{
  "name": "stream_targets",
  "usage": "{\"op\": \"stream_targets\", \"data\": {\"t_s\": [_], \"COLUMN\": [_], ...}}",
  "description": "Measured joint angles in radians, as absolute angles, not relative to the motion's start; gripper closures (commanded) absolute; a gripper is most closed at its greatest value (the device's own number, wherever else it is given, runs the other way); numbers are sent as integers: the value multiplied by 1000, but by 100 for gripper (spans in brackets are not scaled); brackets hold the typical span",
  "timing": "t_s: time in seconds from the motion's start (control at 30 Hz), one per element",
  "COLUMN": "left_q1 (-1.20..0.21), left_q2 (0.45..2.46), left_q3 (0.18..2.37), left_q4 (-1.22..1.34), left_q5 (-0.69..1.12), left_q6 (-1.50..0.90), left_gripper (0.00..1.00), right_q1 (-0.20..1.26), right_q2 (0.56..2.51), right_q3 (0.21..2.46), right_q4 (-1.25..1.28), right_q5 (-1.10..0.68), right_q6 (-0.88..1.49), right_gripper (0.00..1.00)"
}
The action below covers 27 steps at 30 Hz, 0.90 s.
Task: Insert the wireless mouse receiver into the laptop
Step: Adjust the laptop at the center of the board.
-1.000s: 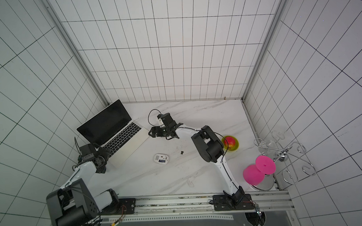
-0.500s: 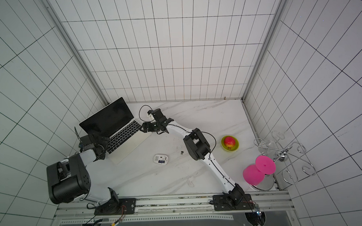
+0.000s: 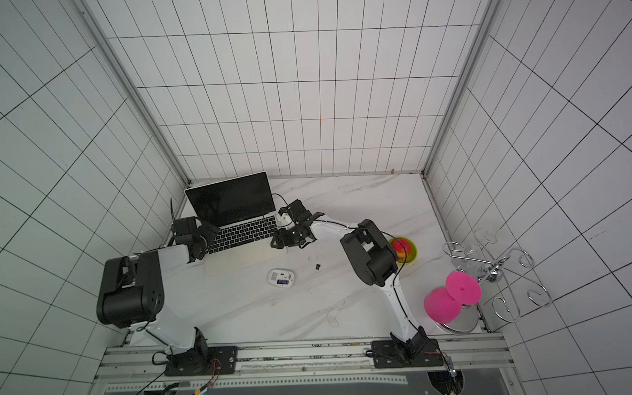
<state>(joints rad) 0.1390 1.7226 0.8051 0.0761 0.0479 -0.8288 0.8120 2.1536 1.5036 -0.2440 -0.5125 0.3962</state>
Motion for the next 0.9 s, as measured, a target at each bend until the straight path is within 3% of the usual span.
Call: {"op": "stream_targets", "data": {"t_s": [0.33,0.47,0.7,0.9], "left_q1": [37,35,4,-37], "left_q2": [1938,1965,1927,1774], "left_q3": [1050,1099,1123,1046], "left_q4": [110,79,-84,-249], "left_q5": [68,76,17,-30], "left_q6": [-783,-757,-715,-687], "left_gripper": [7,5,2,2], "right_q1": [859,878,889,868], "right_q2": [2074,2066,1946,1882], "right_q3": [1419,1423,1362,1265], "right_q4": [-337,-358,-369,-373], "right_q5": [-516,-496,-412,-370], "right_q6": [394,372,299,278], "right_gripper": [31,26,22,22]}}
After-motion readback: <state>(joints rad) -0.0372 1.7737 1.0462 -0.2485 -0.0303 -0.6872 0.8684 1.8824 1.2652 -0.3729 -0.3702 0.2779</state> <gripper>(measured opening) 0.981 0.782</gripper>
